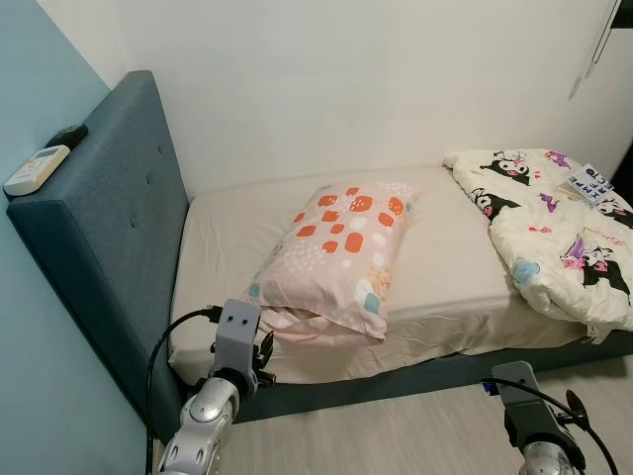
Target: Clean up the room
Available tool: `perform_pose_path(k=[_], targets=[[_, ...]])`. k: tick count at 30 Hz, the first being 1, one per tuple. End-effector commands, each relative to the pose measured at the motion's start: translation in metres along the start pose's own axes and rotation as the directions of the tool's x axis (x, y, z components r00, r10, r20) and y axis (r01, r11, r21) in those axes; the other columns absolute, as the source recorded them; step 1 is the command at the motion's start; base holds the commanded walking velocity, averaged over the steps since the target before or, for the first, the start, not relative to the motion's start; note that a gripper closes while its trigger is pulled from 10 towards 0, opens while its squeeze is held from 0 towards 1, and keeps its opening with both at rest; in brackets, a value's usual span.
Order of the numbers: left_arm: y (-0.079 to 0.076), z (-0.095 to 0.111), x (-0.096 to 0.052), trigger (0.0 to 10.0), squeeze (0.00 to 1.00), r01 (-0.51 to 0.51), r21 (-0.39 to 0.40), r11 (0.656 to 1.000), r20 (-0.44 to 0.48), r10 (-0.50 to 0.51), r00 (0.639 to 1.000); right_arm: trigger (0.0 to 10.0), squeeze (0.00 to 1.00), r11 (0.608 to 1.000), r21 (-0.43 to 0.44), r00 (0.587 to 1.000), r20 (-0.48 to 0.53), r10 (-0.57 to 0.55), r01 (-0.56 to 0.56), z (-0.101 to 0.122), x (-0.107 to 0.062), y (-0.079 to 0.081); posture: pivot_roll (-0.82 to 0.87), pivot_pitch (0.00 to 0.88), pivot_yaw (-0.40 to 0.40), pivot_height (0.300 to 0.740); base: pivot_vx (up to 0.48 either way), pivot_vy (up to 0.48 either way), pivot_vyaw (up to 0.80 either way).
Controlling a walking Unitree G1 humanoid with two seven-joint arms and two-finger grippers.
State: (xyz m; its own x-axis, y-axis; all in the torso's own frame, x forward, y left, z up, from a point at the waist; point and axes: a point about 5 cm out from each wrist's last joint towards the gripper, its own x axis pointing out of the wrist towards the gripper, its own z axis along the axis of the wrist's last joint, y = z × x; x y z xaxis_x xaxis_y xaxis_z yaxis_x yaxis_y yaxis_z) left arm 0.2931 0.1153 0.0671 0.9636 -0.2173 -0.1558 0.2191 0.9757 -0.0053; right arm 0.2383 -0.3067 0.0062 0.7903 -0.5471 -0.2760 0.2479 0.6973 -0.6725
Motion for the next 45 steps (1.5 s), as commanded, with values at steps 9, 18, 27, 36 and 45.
perform_pose_path(k=[9, 18, 27, 36, 45], targets=[[0.0037, -0.0024, -0.0012, 10.0, 0.00, -0.014, 0.008, 1.000, -0.014, 0.015, 1.000, 10.0, 0.00, 1.000, 0.009, 1.000, 0.001, 0.007, -0.007, 0.0022, 0.0011, 0.0009, -0.03, 0.029, 0.006, 0.740, 0.000, 0.000, 0.00], [0.0088, -0.0006, -0.0020, 10.0, 0.00, -0.030, 0.010, 1.000, -0.008, 0.030, 1.000, 10.0, 0.00, 1.000, 0.009, 1.000, 0.003, 0.007, -0.007, 0.0027, 0.0010, 0.0012, -0.02, 0.027, 0.003, 0.740, 0.000, 0.000, 0.00], [0.0092, 0.0005, 0.0011, 10.0, 0.00, -0.029, 0.011, 1.000, -0.007, 0.029, 1.000, 10.0, 0.00, 1.000, 0.010, 1.000, 0.004, 0.008, -0.008, 0.0041, 0.0009, 0.0030, -0.05, 0.024, 0.010, 0.740, 0.000, 0.000, 0.00], [0.0069, -0.0017, -0.0006, 10.0, 0.00, -0.032, 0.001, 0.999, -0.010, 0.032, 0.999, 10.0, 0.00, 1.000, 0.009, 1.000, 0.002, 0.008, -0.008, 0.0031, 0.0009, 0.0021, -0.04, 0.029, -0.001, 0.740, 0.000, 0.000, 0.00], [0.0093, -0.0029, -0.0024, 10.0, 0.00, -0.039, 0.004, 0.999, -0.012, 0.040, 0.999, 10.0, 0.00, 1.000, 0.009, 1.000, 0.002, 0.007, -0.007, 0.0016, 0.0004, 0.0013, -0.03, 0.025, -0.008, 0.740, 0.000, 0.000, 0.00]])
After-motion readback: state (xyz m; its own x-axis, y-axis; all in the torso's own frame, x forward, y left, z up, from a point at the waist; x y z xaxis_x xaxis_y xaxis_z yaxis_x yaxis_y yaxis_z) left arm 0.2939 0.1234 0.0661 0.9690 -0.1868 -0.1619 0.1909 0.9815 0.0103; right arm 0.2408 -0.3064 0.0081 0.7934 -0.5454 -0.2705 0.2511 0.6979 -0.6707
